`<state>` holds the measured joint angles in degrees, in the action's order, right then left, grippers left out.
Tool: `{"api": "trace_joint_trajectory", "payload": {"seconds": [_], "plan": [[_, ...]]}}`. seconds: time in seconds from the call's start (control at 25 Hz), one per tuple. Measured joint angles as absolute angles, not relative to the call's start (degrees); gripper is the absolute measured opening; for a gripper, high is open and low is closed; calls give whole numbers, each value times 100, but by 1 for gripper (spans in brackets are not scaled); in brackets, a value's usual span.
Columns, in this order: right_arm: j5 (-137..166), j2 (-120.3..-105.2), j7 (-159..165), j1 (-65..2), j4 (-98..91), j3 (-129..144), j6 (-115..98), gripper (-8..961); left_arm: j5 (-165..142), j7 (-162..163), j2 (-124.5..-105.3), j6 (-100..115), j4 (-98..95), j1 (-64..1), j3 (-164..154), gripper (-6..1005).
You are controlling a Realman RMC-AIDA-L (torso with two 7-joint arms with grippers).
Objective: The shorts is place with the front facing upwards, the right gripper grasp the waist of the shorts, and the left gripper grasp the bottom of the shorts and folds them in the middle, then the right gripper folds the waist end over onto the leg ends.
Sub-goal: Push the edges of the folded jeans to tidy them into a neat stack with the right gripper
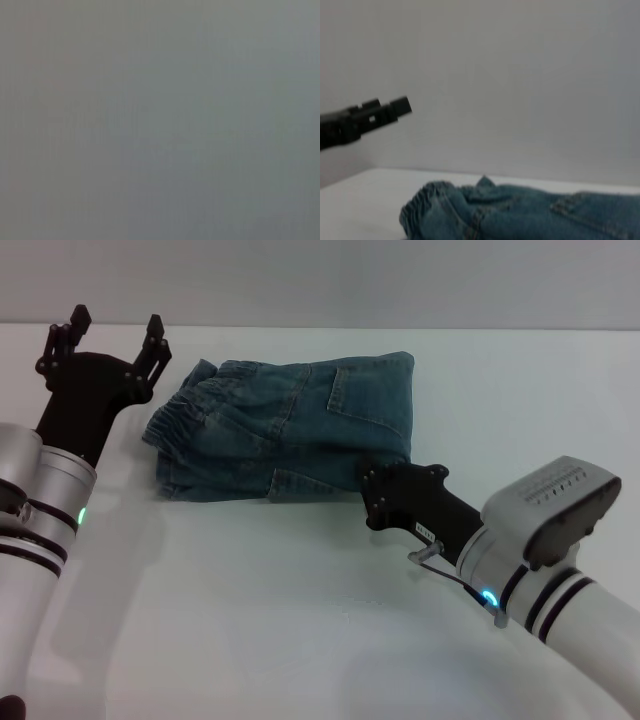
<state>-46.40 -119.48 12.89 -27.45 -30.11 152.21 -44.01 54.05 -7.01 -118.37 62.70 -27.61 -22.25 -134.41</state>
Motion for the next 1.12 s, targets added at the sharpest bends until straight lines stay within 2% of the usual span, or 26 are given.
{"api": "trace_joint_trajectory", "payload": {"seconds": [0.4, 0.52, 0.64, 0.88, 1.12], "plan": [[-4668, -11917, 2023, -3425, -2228, 14689, -3502, 47, 5404, -699, -11854, 6227, -2747, -2247, -13440, 829], [-4636, -11902, 2031, -3435, -2258, 14642, -3603, 51, 5406, -695, -11847, 6227, -2747, -2238, -13417, 829], [-4095, -11877, 1968, -3181, -2717, 14637, -3983, 56, 5405, -704, -11845, 6230, -2748, -2236, -13415, 829], [-2934, -11918, 1949, -2628, -3588, 14618, -4077, 65, 5414, -714, -11841, 6247, -2732, -2249, -13410, 829], [-2595, -11914, 881, -2029, -3544, 13597, -4814, 74, 5405, -704, -11848, 6236, -2682, -2280, -13397, 829]]}}
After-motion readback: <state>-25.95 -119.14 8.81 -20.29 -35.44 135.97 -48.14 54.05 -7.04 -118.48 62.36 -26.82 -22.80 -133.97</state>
